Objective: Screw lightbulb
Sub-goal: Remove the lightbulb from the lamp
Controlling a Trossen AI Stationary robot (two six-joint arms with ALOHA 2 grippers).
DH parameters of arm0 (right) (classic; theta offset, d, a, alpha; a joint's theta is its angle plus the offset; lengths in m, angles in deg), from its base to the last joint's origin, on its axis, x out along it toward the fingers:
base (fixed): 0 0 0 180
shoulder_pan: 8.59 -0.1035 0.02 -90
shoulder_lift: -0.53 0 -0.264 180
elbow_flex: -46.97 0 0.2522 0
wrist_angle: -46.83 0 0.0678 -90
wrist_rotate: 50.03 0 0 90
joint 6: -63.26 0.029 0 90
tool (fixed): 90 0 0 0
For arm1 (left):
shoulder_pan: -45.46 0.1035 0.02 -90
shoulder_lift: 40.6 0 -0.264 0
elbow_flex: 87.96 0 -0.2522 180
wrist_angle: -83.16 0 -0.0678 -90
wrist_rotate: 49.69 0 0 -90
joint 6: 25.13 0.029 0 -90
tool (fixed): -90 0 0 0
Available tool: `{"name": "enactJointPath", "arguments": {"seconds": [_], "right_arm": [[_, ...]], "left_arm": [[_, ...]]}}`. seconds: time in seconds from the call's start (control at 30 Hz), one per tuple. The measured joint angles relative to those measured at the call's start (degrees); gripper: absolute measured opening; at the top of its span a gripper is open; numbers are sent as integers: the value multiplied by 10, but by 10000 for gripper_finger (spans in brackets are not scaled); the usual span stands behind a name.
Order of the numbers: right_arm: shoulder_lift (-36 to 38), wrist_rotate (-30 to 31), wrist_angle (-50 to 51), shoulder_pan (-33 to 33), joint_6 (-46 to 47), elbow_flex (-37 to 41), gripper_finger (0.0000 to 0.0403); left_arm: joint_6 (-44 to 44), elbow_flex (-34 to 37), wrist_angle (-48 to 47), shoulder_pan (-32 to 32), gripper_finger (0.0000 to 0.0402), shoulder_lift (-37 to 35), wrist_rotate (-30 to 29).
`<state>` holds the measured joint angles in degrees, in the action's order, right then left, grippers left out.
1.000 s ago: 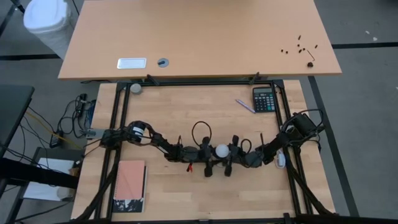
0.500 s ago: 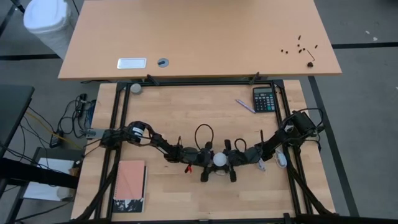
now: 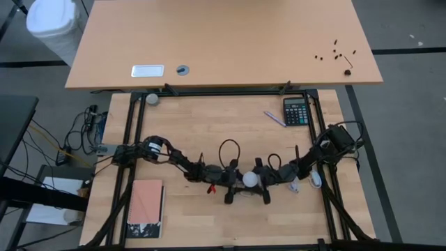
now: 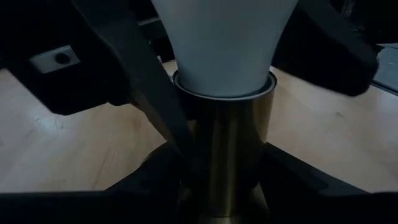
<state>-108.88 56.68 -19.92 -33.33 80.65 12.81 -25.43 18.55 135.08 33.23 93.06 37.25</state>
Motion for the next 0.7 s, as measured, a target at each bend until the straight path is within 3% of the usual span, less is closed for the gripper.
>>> {"name": "enactJointPath", "arguments": {"seconds": [0.13, 0.33, 0.53, 0.7], "right_arm": [[8, 46, 7, -27, -17, 0, 270], [55, 241, 72, -101, -42, -4, 274], [85, 414, 239, -149, 24, -62, 275], [83, 462, 359, -141, 96, -122, 275]], "left_arm": [[0, 0, 0, -1, 189, 0, -3], [-5, 0, 0, -1, 189, 0, -20], [-27, 0, 4, -2, 189, 0, -83], [-40, 0, 6, -5, 189, 0, -132]]}}
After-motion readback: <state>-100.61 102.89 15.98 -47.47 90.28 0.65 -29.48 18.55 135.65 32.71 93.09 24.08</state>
